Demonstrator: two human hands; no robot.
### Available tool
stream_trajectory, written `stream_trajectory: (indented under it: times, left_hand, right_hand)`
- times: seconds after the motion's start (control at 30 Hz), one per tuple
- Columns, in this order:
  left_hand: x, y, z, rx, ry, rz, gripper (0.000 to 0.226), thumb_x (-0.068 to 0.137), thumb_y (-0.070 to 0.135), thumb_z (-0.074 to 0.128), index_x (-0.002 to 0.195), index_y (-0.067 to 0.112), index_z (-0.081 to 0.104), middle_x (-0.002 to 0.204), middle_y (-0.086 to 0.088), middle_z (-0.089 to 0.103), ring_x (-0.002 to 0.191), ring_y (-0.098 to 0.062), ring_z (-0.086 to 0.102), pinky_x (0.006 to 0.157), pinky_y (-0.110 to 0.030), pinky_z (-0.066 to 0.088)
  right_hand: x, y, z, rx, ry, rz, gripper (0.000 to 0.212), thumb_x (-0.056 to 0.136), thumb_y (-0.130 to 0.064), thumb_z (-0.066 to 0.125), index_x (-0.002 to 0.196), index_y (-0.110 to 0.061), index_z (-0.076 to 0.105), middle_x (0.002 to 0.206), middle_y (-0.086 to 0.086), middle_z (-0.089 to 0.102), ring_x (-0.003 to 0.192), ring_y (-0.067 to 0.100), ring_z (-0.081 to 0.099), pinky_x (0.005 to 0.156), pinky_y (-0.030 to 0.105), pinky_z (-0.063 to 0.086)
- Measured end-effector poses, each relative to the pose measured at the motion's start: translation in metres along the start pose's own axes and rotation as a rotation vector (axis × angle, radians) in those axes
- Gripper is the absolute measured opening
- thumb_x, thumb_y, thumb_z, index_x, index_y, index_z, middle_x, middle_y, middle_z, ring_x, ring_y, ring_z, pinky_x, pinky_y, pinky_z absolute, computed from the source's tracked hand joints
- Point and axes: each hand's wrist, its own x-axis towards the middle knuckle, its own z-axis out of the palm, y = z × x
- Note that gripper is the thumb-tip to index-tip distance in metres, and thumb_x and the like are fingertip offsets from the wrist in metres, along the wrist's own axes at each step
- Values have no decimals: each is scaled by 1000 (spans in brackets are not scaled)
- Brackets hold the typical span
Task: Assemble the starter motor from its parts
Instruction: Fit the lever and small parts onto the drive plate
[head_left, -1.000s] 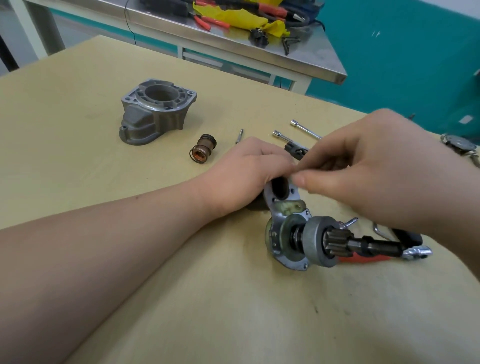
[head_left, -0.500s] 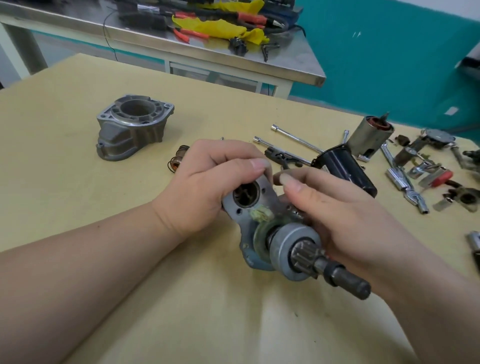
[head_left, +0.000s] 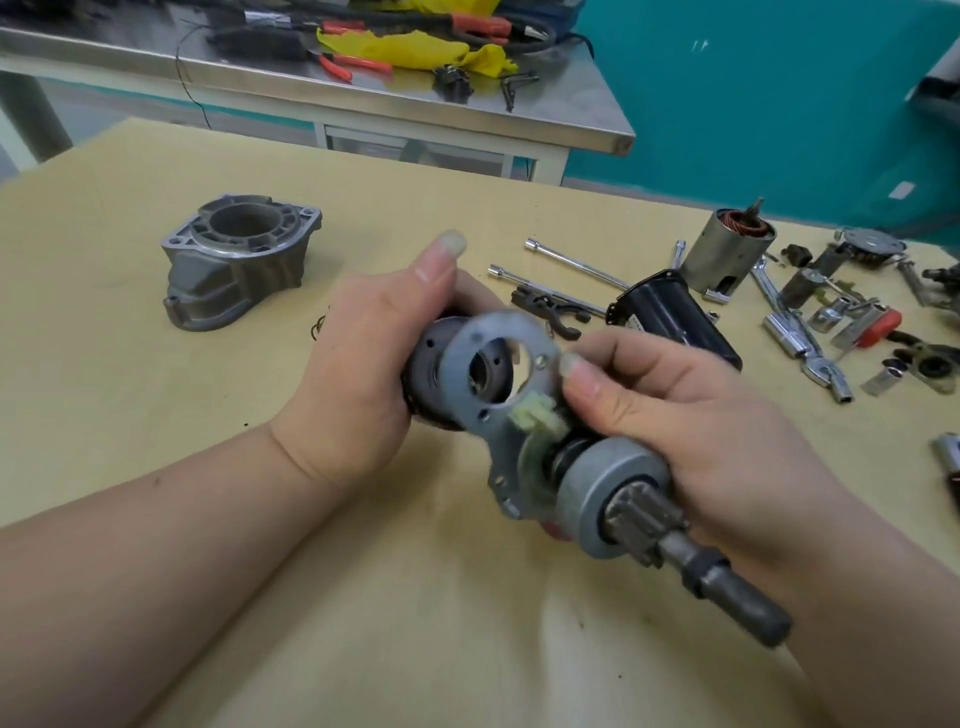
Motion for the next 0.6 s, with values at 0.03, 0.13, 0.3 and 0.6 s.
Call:
stream_trajectory:
  times: [0.03, 0.13, 0.3, 0.6]
  left_hand:
    - [-1, 1, 0, -6, 12, 10, 55, 92, 54, 45, 72, 17, 80, 68, -10, 73, 62, -25, 65, 60, -28, 49]
    - [-4, 6, 0, -13, -3, 94, 59, 95, 49, 38, 78, 6, 75, 70, -20, 72, 64, -35, 65, 64, -33, 48]
    - [-7, 20, 2, -2, -76, 196, 49, 93, 55, 59, 92, 8, 72, 77, -30, 69, 71, -43, 66, 70, -38, 49]
    - [-7, 15, 3, 173, -108, 311, 34, 96, 23, 45, 92, 5, 73, 78, -25, 71, 72, -44, 66, 65, -42, 49]
  right_hand:
    - [0, -4, -5, 36, 37, -6, 19, 74, -31, 73, 81, -13, 76, 73, 7, 69, 50, 12, 59, 44, 21, 50]
    - [0, -17, -26, 2, 191, -83, 19, 61, -41, 77, 70, -24, 77, 70, 0, 70, 49, 11, 59, 43, 18, 49]
    - [8, -13, -55, -310, 478, -253, 13, 83, -38, 79, 79, -26, 80, 74, 0, 75, 60, 15, 66, 56, 30, 56]
    - [28, 10, -42, -872, 644, -310, 23, 88, -53, 76, 78, -32, 78, 68, -18, 71, 66, 5, 67, 54, 26, 50]
